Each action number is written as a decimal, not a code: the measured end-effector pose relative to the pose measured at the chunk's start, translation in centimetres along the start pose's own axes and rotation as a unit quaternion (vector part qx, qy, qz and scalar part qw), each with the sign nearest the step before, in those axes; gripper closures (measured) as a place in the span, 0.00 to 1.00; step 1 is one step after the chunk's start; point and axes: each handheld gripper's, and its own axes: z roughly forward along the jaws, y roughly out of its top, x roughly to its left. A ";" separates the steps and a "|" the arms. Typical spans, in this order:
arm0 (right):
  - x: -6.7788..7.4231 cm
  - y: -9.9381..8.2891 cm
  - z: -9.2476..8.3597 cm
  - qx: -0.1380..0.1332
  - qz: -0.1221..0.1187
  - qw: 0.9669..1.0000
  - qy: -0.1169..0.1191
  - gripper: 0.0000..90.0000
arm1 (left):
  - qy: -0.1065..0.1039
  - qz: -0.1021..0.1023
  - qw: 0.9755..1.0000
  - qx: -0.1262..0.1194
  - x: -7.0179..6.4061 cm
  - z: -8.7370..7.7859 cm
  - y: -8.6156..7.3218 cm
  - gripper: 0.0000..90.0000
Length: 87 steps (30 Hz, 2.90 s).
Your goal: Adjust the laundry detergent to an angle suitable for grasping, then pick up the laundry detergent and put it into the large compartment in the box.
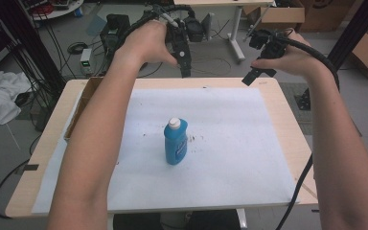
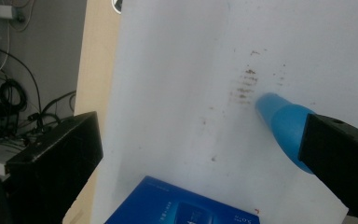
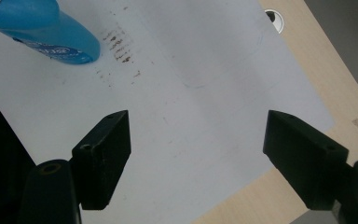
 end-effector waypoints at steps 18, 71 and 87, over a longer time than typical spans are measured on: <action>-0.3 -0.6 0.3 0.001 0.008 1.000 -0.001 0.26 | 0.003 0.002 1.000 0.009 -0.1 0.0 0.6 0.00; 1.2 -1.1 2.1 0.001 0.002 1.000 0.000 0.25 | 0.028 -0.230 0.973 0.005 -5.9 0.9 -5.8 0.01; 1.7 -0.8 2.9 0.006 -0.005 1.000 0.002 0.24 | -0.015 -0.272 0.962 0.029 -8.1 4.4 -5.8 0.01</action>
